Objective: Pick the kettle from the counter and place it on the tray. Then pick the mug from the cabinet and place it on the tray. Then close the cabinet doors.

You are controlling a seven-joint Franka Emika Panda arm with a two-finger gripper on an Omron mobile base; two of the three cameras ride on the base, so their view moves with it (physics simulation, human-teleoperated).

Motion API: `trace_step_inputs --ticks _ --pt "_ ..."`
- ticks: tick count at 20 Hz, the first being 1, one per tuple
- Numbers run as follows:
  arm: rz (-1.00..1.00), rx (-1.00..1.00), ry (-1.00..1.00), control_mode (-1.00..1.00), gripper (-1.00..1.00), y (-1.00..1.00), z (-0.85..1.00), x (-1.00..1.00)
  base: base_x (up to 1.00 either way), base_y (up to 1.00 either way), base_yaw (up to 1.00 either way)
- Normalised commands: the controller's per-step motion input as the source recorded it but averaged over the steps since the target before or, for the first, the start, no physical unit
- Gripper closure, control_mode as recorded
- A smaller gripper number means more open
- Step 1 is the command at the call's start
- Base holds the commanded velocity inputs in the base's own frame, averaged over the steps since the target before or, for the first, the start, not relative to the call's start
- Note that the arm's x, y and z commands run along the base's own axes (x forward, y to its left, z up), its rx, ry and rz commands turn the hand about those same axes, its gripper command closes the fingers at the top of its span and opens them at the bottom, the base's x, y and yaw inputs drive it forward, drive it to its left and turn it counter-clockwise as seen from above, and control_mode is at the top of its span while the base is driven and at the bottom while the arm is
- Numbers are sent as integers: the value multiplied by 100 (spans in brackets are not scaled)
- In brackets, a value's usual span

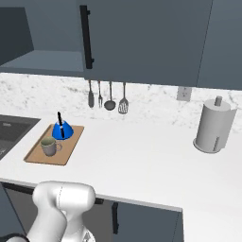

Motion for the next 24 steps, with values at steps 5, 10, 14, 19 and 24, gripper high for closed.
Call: trace_step_inputs --ticks 5,10,14,19,24 --pt "-19 7 0 -100 -100 16 10 46 0 0 0" --pt "-25 0 0 -100 -100 0 9 41 0 0 0" --pt "-21 -5 0 -100 -100 0 0 21 0 0 0" --pt "-21 -6 0 -100 -100 -2 1 9 0 0 0" --pt "-20 -2 0 -100 -100 -11 1 15 0 0 0"
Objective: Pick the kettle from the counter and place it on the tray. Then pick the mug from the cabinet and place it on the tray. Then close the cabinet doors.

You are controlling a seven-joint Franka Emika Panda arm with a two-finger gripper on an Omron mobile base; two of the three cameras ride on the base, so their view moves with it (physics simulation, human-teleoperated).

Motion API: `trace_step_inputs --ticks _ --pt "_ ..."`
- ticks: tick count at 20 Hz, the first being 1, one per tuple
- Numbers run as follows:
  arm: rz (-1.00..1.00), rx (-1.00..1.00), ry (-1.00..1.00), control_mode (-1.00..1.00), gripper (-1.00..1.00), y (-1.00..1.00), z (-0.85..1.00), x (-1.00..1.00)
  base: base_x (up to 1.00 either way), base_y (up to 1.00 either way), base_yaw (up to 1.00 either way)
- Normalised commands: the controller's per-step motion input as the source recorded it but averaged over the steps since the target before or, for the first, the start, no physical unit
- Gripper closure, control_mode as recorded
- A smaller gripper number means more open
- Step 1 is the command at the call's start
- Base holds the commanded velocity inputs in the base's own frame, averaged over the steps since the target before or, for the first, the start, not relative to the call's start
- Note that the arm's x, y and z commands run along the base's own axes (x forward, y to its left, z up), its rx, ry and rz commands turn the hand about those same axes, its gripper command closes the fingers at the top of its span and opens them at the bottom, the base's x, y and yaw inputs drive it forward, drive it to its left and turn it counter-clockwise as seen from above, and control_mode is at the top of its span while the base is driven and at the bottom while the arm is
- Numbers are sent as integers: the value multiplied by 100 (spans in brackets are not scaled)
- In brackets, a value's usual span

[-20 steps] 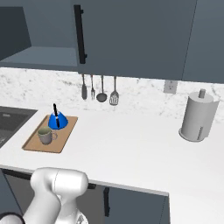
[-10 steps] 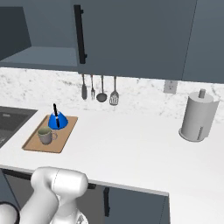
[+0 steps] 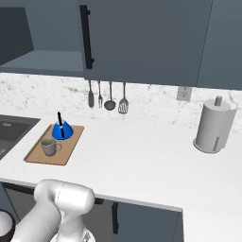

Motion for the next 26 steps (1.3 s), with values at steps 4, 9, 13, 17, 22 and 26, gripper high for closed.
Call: trace_step_inputs --ticks 4,9,13,17,22,26 --pt "-16 0 0 -100 -100 -14 4 19 0 0 0" --pt "-16 0 0 -100 -100 -33 5 14 0 0 0" --pt "-19 0 0 -100 -100 -57 1 15 0 0 0" --pt "-17 0 0 -100 -100 -60 1 14 0 0 0" --pt "-16 0 0 -100 -100 -65 7 24 0 0 0" --pt "-12 0 0 -100 -100 -68 5 40 0 0 0"
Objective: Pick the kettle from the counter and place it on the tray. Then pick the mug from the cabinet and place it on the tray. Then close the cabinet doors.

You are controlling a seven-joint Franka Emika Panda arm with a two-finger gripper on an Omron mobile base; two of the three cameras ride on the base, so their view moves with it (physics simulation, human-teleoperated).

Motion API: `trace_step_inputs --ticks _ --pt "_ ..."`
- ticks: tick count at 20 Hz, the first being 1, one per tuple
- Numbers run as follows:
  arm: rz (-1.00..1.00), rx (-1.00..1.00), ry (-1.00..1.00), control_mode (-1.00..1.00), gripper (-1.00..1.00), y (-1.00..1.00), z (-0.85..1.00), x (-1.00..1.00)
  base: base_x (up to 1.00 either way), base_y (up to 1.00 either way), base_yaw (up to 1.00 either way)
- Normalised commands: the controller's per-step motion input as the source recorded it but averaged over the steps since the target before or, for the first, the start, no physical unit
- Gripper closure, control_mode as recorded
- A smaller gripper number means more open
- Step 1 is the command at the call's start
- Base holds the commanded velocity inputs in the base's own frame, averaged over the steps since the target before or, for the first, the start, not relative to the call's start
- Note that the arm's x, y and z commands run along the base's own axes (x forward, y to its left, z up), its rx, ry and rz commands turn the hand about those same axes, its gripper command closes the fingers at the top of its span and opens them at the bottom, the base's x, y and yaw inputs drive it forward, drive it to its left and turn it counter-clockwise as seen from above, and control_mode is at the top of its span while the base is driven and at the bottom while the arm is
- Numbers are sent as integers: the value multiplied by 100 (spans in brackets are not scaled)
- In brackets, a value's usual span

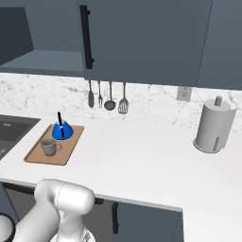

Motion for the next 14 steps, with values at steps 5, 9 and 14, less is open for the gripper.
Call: trace_step_inputs --ticks 5,9,14 --pt "-6 0 0 -100 -100 -68 4 48 0 0 0" --pt "-6 0 0 -100 -100 -68 2 49 0 0 0" --pt "-4 0 0 -100 -100 -65 0 61 0 0 0"
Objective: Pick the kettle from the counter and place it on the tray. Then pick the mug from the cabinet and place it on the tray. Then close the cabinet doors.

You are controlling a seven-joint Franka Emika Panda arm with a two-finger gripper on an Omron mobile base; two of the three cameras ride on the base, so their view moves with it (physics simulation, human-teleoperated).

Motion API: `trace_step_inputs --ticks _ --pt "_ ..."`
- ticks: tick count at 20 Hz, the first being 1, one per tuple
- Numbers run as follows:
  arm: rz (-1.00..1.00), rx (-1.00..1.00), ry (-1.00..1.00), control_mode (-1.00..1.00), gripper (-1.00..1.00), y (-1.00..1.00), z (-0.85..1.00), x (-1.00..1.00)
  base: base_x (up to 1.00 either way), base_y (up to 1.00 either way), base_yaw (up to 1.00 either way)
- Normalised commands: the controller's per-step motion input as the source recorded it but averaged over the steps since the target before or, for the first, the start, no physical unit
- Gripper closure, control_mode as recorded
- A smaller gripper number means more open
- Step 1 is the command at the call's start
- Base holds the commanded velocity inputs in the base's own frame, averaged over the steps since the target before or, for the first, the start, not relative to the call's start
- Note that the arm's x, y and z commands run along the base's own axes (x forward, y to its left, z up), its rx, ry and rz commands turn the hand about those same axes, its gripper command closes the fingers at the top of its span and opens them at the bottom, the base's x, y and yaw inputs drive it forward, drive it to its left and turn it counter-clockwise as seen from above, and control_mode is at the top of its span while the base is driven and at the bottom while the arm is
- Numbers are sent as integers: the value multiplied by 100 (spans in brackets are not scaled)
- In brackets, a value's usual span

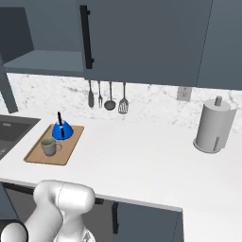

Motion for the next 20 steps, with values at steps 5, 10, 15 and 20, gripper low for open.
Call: trace_step_inputs --ticks 5,10,15,20 --pt "-2 0 0 -100 -100 -67 0 66 0 0 0" --pt "0 0 0 -100 -100 -67 3 71 0 0 0" --pt "0 0 1 -100 -100 -60 4 78 0 0 0" --pt "0 0 1 -100 -100 -51 0 75 0 0 0"
